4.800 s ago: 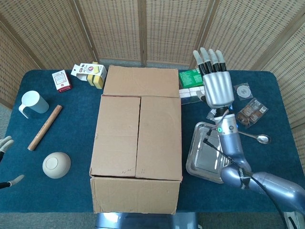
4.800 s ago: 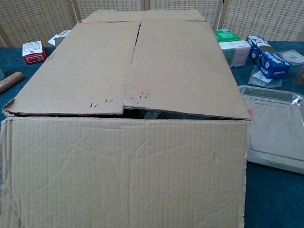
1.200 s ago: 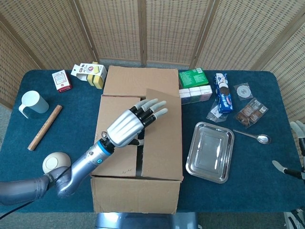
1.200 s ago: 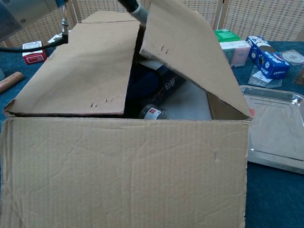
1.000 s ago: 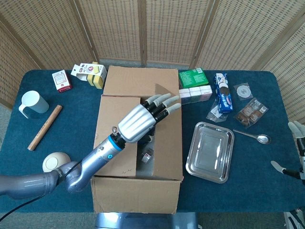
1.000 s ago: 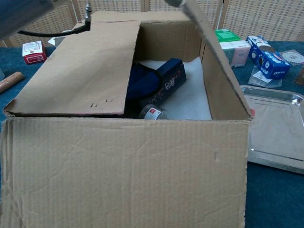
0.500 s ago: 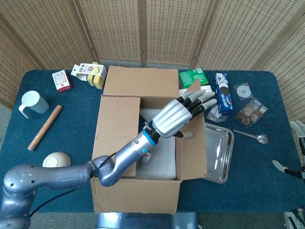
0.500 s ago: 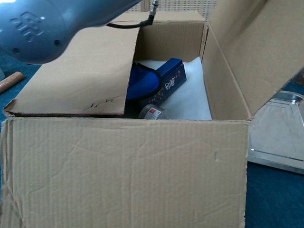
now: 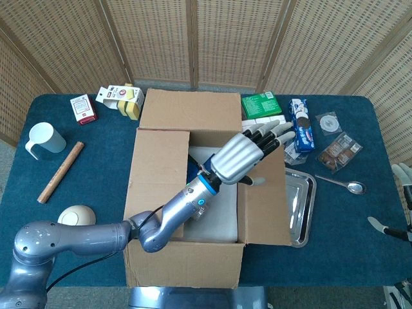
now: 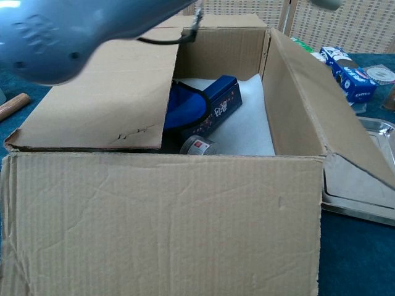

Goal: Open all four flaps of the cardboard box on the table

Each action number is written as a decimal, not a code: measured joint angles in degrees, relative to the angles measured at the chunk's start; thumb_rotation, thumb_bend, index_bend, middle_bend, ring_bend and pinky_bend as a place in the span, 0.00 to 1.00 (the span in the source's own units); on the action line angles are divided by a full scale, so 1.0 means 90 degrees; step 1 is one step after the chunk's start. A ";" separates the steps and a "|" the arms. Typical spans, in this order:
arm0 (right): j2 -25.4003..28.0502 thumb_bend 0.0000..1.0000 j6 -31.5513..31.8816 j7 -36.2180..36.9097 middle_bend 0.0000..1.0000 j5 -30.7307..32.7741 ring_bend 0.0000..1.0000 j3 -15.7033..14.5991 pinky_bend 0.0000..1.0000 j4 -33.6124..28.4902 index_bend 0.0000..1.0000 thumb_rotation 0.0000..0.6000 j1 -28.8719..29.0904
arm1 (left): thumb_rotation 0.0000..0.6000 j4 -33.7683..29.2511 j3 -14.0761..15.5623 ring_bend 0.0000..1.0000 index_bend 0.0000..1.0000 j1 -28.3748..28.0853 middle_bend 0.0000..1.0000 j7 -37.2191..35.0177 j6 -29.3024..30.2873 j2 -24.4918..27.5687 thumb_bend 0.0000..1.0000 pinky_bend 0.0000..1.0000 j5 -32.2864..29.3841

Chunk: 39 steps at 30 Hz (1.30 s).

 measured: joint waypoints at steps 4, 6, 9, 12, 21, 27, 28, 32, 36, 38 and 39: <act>0.0004 0.00 -0.0014 -0.0051 0.00 -0.0006 0.00 0.0011 0.03 -0.0037 0.00 1.00 0.0018 | 1.00 -0.0534 0.0352 0.00 0.09 0.0339 0.02 -0.0043 -0.0268 0.0543 0.15 0.17 -0.0182; 0.0001 0.00 -0.0016 -0.0091 0.00 -0.0023 0.00 0.0007 0.03 -0.0051 0.00 1.00 0.0020 | 1.00 -0.0834 0.0518 0.00 0.18 0.0498 0.06 -0.0065 -0.0484 0.0902 0.15 0.18 -0.0341; -0.0006 0.00 -0.0019 -0.0151 0.00 -0.0049 0.00 -0.0003 0.03 -0.0076 0.00 1.00 0.0025 | 1.00 -0.1221 0.0706 0.04 0.33 0.0684 0.13 -0.0077 -0.0751 0.1435 0.15 0.20 -0.0544; -0.0024 0.00 -0.0026 -0.0235 0.00 -0.0062 0.00 -0.0004 0.03 -0.0092 0.00 1.00 0.0035 | 1.00 -0.1562 0.0839 0.09 0.37 0.0768 0.21 -0.0062 -0.1088 0.2007 0.15 0.22 -0.0721; -0.0039 0.00 -0.0029 -0.0302 0.00 -0.0087 0.00 -0.0008 0.03 -0.0119 0.00 1.00 0.0044 | 1.00 -0.2489 0.1087 0.22 0.44 0.0611 0.32 0.0235 -0.1966 0.3271 0.16 0.32 -0.1363; -0.0023 0.00 -0.0020 -0.0263 0.00 -0.0109 0.00 -0.0014 0.03 -0.0128 0.00 1.00 0.0038 | 1.00 -0.2577 0.1217 0.25 0.46 0.0394 0.37 0.0436 -0.2016 0.3262 0.16 0.30 -0.1589; -0.0020 0.00 -0.0014 -0.0256 0.00 -0.0112 0.00 -0.0014 0.03 -0.0129 0.00 1.00 0.0035 | 1.00 -0.2580 0.1243 0.27 0.48 0.0356 0.39 0.0488 -0.2025 0.3252 0.16 0.30 -0.1614; -0.0008 0.00 -0.0002 -0.0215 0.00 -0.0116 0.00 -0.0014 0.03 -0.0130 0.00 1.00 0.0028 | 1.00 -0.2603 0.1364 0.34 0.58 0.0191 0.47 0.0764 -0.2043 0.3244 0.17 0.35 -0.1761; 0.0007 0.00 0.0018 -0.0179 0.00 -0.0125 0.00 -0.0006 0.03 -0.0134 0.00 1.00 0.0023 | 1.00 -0.2635 0.1539 0.34 0.59 0.0030 0.47 0.1100 -0.2017 0.3272 0.17 0.37 -0.1950; 0.0010 0.00 0.0022 -0.0165 0.00 -0.0142 0.00 -0.0010 0.03 -0.0140 0.00 1.00 0.0023 | 1.00 -0.2648 0.1614 0.35 0.59 -0.0031 0.47 0.1193 -0.2005 0.3267 0.17 0.43 -0.2046; 0.0013 0.00 0.0022 -0.0156 0.00 -0.0150 0.00 -0.0014 0.03 -0.0143 0.00 1.00 0.0023 | 1.00 -0.2661 0.1648 0.35 0.59 -0.0064 0.48 0.1226 -0.1992 0.3252 0.17 0.46 -0.2108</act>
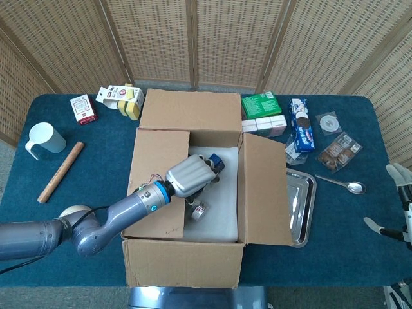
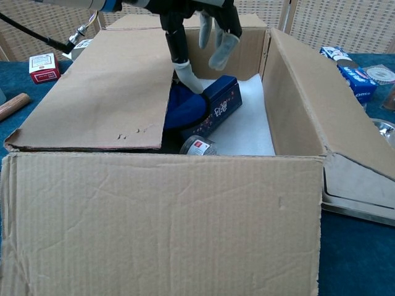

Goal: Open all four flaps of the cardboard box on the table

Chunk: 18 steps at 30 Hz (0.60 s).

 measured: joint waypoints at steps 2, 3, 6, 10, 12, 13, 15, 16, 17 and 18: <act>0.0008 0.00 0.0007 0.0015 0.00 -0.0007 0.00 -0.0005 0.03 -0.0004 0.00 1.00 -0.0005 | 1.00 -0.0018 0.0058 0.36 0.60 -0.0044 0.48 0.0057 0.0029 -0.0042 0.17 0.48 -0.0072; 0.0011 0.00 0.0016 0.0023 0.00 -0.0008 0.00 -0.0004 0.03 -0.0005 0.00 1.00 -0.0008 | 1.00 -0.0022 0.0116 0.37 0.60 -0.0074 0.49 0.0113 0.0035 -0.0071 0.17 0.49 -0.0103; 0.0022 0.00 0.0033 0.0066 0.00 -0.0006 0.00 0.0001 0.03 -0.0007 0.00 1.00 -0.0017 | 1.00 -0.0032 0.0253 0.39 0.61 -0.0162 0.50 0.0262 0.0036 -0.0124 0.17 0.51 -0.0239; 0.0035 0.00 0.0053 0.0110 0.00 -0.0005 0.00 0.0009 0.03 -0.0005 0.00 1.00 -0.0025 | 1.00 -0.0056 0.0408 0.41 0.63 -0.0262 0.52 0.0446 0.0091 -0.0133 0.18 0.52 -0.0422; 0.0035 0.00 0.0058 0.0115 0.00 -0.0005 0.00 0.0011 0.03 -0.0004 0.00 1.00 -0.0027 | 1.00 -0.0077 0.0459 0.44 0.65 -0.0298 0.54 0.0500 0.0109 -0.0098 0.18 0.52 -0.0506; 0.0037 0.00 0.0061 0.0121 0.00 -0.0009 0.00 0.0011 0.03 -0.0006 0.00 1.00 -0.0027 | 1.00 -0.0093 0.0476 0.46 0.67 -0.0312 0.56 0.0518 0.0112 -0.0069 0.18 0.52 -0.0547; 0.0039 0.00 0.0066 0.0122 0.00 -0.0010 0.00 0.0014 0.03 -0.0009 0.00 1.00 -0.0027 | 1.00 -0.0176 0.0515 0.49 0.70 -0.0356 0.59 0.0569 0.0112 0.0049 0.18 0.52 -0.0672; 0.0040 0.00 0.0070 0.0120 0.00 -0.0009 0.00 0.0016 0.03 -0.0014 0.00 1.00 -0.0028 | 1.00 -0.0218 0.0537 0.50 0.71 -0.0384 0.61 0.0610 0.0117 0.0112 0.18 0.52 -0.0735; 0.0042 0.00 0.0074 0.0122 0.00 -0.0013 0.00 0.0016 0.03 -0.0021 0.00 1.00 -0.0029 | 1.00 -0.0262 0.0558 0.50 0.72 -0.0415 0.62 0.0658 0.0123 0.0172 0.18 0.52 -0.0805; 0.0044 0.00 0.0078 0.0122 0.00 -0.0016 0.00 0.0016 0.03 -0.0025 0.00 1.00 -0.0031 | 1.00 -0.0327 0.0588 0.51 0.72 -0.0459 0.62 0.0718 0.0135 0.0255 0.18 0.52 -0.0910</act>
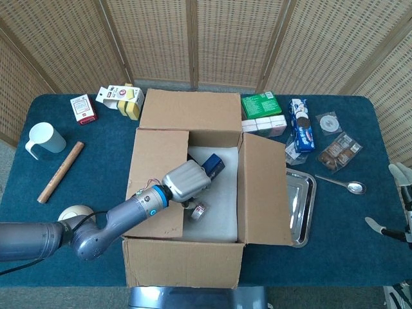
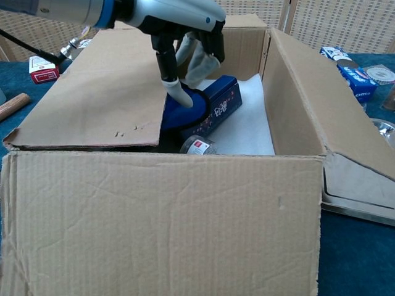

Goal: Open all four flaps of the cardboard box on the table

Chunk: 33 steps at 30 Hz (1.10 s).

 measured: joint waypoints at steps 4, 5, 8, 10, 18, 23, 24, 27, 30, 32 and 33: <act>0.0010 0.00 0.0021 0.0012 0.00 -0.0009 0.00 -0.0001 0.03 -0.0020 0.00 1.00 -0.0011 | 1.00 -0.0219 0.0122 0.51 0.73 -0.0161 0.63 0.0222 0.0053 0.0294 0.18 0.53 -0.0354; 0.0013 0.00 0.0025 0.0017 0.00 -0.0009 0.00 0.0000 0.03 -0.0026 0.00 1.00 -0.0012 | 1.00 -0.0260 0.0147 0.51 0.73 -0.0193 0.63 0.0256 0.0067 0.0356 0.18 0.53 -0.0440; 0.0027 0.00 0.0046 0.0035 0.00 -0.0026 0.00 -0.0001 0.03 -0.0042 0.00 1.00 -0.0020 | 1.00 -0.0450 0.0208 0.52 0.72 -0.0283 0.63 0.0335 0.0162 0.0587 0.18 0.53 -0.0703; 0.0037 0.00 0.0062 0.0054 0.00 -0.0044 0.00 -0.0003 0.03 -0.0048 0.00 1.00 -0.0025 | 1.00 -0.0606 0.0224 0.52 0.72 -0.0308 0.63 0.0355 0.0257 0.0761 0.18 0.53 -0.0763; 0.0063 0.00 0.0083 0.0101 0.00 -0.0091 0.00 -0.0012 0.03 -0.0067 0.00 1.00 -0.0025 | 1.00 -0.1159 0.0240 0.51 0.72 -0.0222 0.63 0.0349 0.0536 0.1522 0.18 0.53 -0.0685; 0.0076 0.00 0.0088 0.0130 0.00 -0.0121 0.00 -0.0024 0.03 -0.0076 0.00 1.00 -0.0024 | 1.00 -0.1476 0.0254 0.51 0.72 0.0057 0.63 0.0199 0.0707 0.2130 0.18 0.53 -0.0475; 0.0079 0.00 0.0090 0.0135 0.00 -0.0122 0.00 -0.0025 0.03 -0.0079 0.00 1.00 -0.0025 | 1.00 -0.1539 0.0257 0.51 0.72 0.0158 0.63 0.0125 0.0740 0.2272 0.18 0.53 -0.0395; 0.0087 0.00 0.0102 0.0146 0.00 -0.0136 0.00 -0.0029 0.03 -0.0096 0.00 1.00 -0.0029 | 1.00 -0.1652 0.0270 0.51 0.71 0.0431 0.62 -0.0074 0.0803 0.2598 0.18 0.53 -0.0151; 0.0094 0.00 0.0117 0.0131 0.00 -0.0185 0.00 -0.0047 0.03 -0.0128 0.00 1.00 -0.0032 | 1.00 -0.1703 0.0307 0.52 0.71 0.0783 0.62 -0.0362 0.0845 0.2925 0.18 0.52 0.0085; 0.0094 0.00 0.0123 0.0110 0.00 -0.0230 0.00 -0.0065 0.03 -0.0147 0.00 1.00 -0.0030 | 1.00 -0.1691 0.0333 0.52 0.71 0.1021 0.62 -0.0590 0.0857 0.3065 0.18 0.52 0.0250; 0.0094 0.00 0.0126 0.0103 0.00 -0.0249 0.00 -0.0075 0.03 -0.0151 0.00 1.00 -0.0031 | 1.00 -0.1666 0.0349 0.51 0.71 0.1184 0.62 -0.0753 0.0860 0.3128 0.18 0.51 0.0386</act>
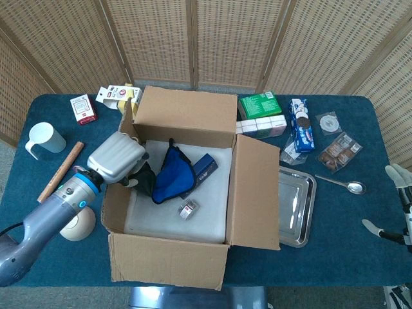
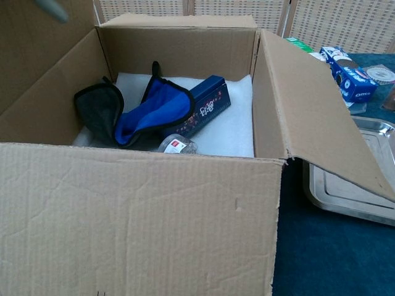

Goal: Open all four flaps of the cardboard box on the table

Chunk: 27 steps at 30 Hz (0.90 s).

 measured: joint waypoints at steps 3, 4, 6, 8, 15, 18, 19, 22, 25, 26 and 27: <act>-0.0007 0.00 0.0024 -0.0032 0.00 -0.0053 0.00 -0.0032 0.03 -0.0006 0.00 1.00 -0.0008 | 1.00 0.0127 0.0041 0.52 0.71 0.0410 0.62 -0.0417 0.0008 0.0154 0.18 0.51 0.0376; -0.0012 0.00 0.0028 -0.0043 0.00 -0.0058 0.00 -0.0036 0.03 -0.0006 0.00 1.00 -0.0009 | 1.00 0.0183 0.0052 0.51 0.71 0.0531 0.62 -0.0528 0.0016 0.0194 0.18 0.51 0.0489; -0.0021 0.00 0.0032 -0.0061 0.00 -0.0062 0.00 -0.0041 0.03 0.0000 0.00 1.00 -0.0010 | 1.00 0.0336 0.0086 0.51 0.71 0.0804 0.62 -0.0759 0.0035 0.0276 0.18 0.51 0.0738; -0.0030 0.00 0.0032 -0.0078 0.00 -0.0067 0.00 -0.0046 0.03 0.0001 0.00 1.00 -0.0008 | 1.00 0.0478 0.0124 0.51 0.70 0.1024 0.61 -0.0949 0.0039 0.0332 0.18 0.51 0.0917; -0.0033 0.00 0.0063 -0.0097 0.00 -0.0112 0.00 -0.0070 0.03 -0.0010 0.00 1.00 -0.0015 | 1.00 0.1206 0.0366 0.50 0.69 0.1798 0.60 -0.1456 0.0014 0.0201 0.18 0.49 0.1346; -0.0033 0.00 0.0056 -0.0115 0.00 -0.0132 0.00 -0.0088 0.03 -0.0025 0.00 1.00 -0.0014 | 1.00 0.1575 0.0417 0.46 0.66 0.2099 0.56 -0.1773 0.0065 -0.0077 0.18 0.46 0.1475; -0.0033 0.00 0.0055 -0.0126 0.00 -0.0138 0.00 -0.0095 0.03 -0.0030 0.00 1.00 -0.0014 | 1.00 0.1677 0.0416 0.42 0.63 0.2182 0.51 -0.1898 0.0137 -0.0162 0.18 0.44 0.1549; -0.0039 0.00 0.0062 -0.0169 0.00 -0.0150 0.00 -0.0101 0.03 -0.0031 0.00 1.00 -0.0015 | 1.00 0.1938 0.0395 0.23 0.48 0.2527 0.29 -0.2365 0.0572 -0.0407 0.18 0.32 0.1897; -0.0059 0.00 0.0071 -0.0263 0.00 -0.0160 0.00 -0.0102 0.03 -0.0019 0.00 1.00 -0.0012 | 1.00 0.2211 0.0393 0.03 0.26 0.2966 0.03 -0.2840 0.1188 -0.0601 0.18 0.15 0.2340; -0.0068 0.00 0.0075 -0.0307 0.00 -0.0164 0.00 -0.0101 0.03 -0.0008 0.00 1.00 -0.0010 | 1.00 0.2281 0.0401 0.01 0.21 0.3115 0.01 -0.2953 0.1386 -0.0644 0.18 0.11 0.2484; -0.0079 0.00 0.0077 -0.0355 0.00 -0.0170 0.00 -0.0102 0.02 0.0006 0.00 1.00 -0.0009 | 1.00 0.2365 0.0418 0.00 0.18 0.3319 0.00 -0.3085 0.1651 -0.0698 0.18 0.09 0.2660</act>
